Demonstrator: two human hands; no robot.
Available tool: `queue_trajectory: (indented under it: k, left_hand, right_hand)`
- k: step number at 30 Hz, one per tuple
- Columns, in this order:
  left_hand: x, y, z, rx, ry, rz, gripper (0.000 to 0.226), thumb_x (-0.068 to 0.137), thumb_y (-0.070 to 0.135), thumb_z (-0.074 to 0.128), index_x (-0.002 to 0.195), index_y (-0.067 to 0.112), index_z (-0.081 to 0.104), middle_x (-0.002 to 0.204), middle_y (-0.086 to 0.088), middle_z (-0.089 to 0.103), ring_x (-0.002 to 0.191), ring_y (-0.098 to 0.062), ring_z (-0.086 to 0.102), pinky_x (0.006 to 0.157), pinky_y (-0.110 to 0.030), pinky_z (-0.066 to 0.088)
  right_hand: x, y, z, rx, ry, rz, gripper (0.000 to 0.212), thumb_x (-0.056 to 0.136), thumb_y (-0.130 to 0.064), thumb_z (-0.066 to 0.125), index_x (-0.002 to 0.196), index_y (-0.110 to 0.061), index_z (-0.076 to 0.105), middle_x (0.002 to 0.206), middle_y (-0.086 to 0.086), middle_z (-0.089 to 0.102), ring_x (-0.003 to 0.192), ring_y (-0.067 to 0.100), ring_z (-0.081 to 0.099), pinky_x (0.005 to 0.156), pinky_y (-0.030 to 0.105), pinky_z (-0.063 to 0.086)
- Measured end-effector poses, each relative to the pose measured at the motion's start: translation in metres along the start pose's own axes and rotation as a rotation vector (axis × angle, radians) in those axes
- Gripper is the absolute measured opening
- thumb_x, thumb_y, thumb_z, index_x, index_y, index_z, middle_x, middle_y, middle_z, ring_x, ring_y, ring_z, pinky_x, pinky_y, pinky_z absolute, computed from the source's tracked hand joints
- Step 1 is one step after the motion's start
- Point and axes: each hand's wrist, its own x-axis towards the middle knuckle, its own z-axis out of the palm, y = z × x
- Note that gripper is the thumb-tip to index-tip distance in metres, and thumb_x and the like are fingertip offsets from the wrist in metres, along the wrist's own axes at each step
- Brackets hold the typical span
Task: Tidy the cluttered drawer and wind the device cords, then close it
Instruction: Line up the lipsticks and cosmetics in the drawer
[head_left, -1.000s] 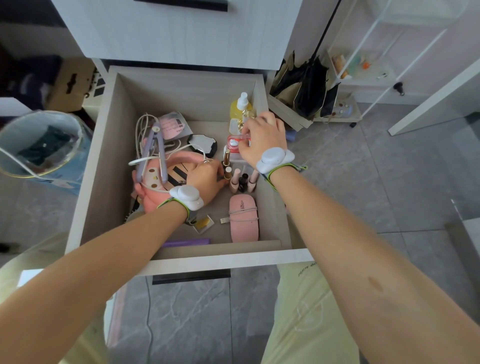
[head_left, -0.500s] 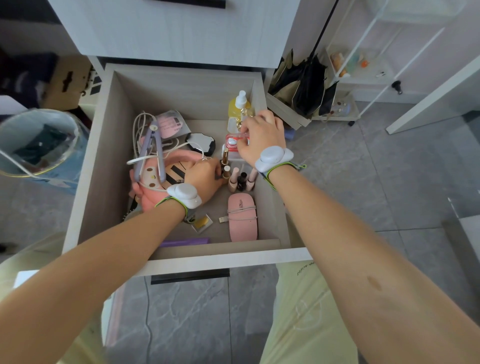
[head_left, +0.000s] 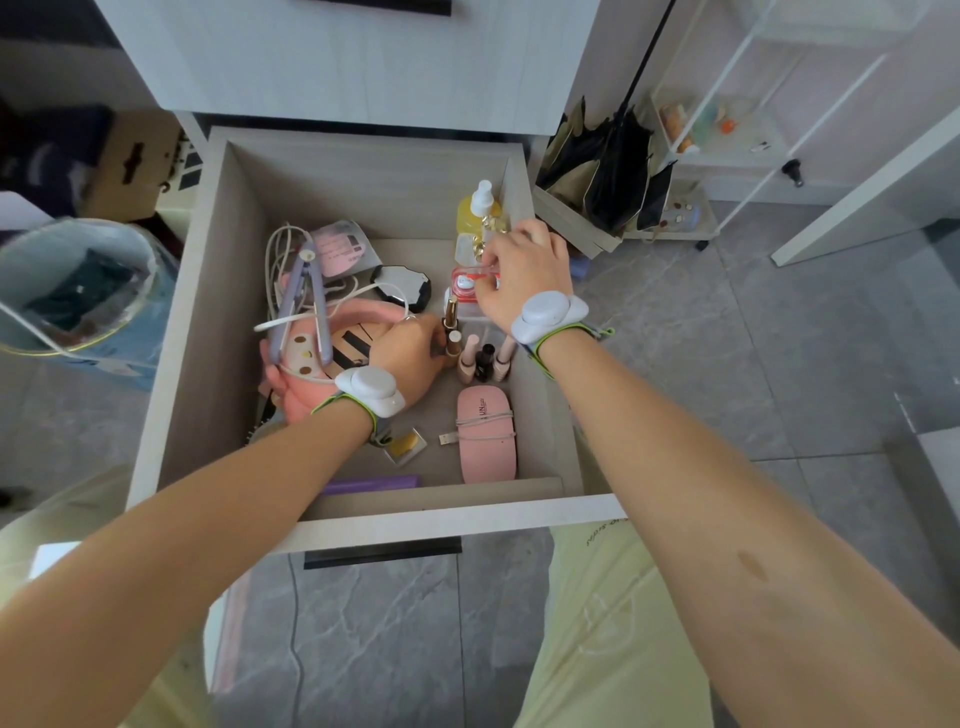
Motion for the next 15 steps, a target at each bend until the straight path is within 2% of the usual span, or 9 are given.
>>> queue_trajectory:
  k: [4,9,13,15]
  left_hand:
    - [-0.003,0.001,-0.007,0.010,0.034,-0.024,0.014,0.081,0.022,0.061,0.092,0.014,0.058,0.082,-0.003,0.059,0.083,-0.030,0.057,0.071,-0.027,0.033]
    - [0.006,-0.008,-0.041,-0.052,0.031,-0.013,0.014,0.077,0.018,0.067,0.090,0.014,0.063,0.091,-0.004,0.066,0.086,-0.024,0.061,0.074,-0.031,0.047]
    - [-0.004,-0.028,-0.072,-0.007,-0.181,0.212,0.012,0.079,0.012,0.068,0.091,0.014,0.067,0.096,-0.002,0.067,0.090,-0.016,0.062,0.079,-0.027,0.047]
    - [-0.016,-0.045,-0.079,0.093,-0.239,0.228,0.015,0.079,0.014,0.068,0.094,0.018,0.067,0.098,0.002,0.066,0.088,-0.013,0.059,0.080,-0.029,0.049]
  right_hand:
    - [0.001,0.000,0.002,0.020,0.018,-0.006,0.020,0.081,-0.025,0.050,0.096,-0.017,0.061,0.102,-0.002,0.062,0.121,0.019,0.039,0.100,0.033,0.026]
    - [0.001,0.003,0.000,0.034,0.014,-0.013,0.021,0.081,-0.023,0.050,0.097,-0.017,0.062,0.103,-0.002,0.063,0.123,0.020,0.038,0.099,0.033,0.025]
    - [-0.004,0.001,-0.001,0.004,0.016,-0.094,0.019,0.083,-0.020,0.049,0.097,-0.016,0.061,0.105,0.001,0.062,0.115,0.025,0.046,0.098,0.034,0.026]
    - [-0.009,-0.007,-0.005,-0.004,0.047,-0.191,0.018,0.083,-0.015,0.048,0.094,-0.015,0.062,0.101,0.002,0.063,0.107,0.026,0.051,0.094,0.034,0.027]
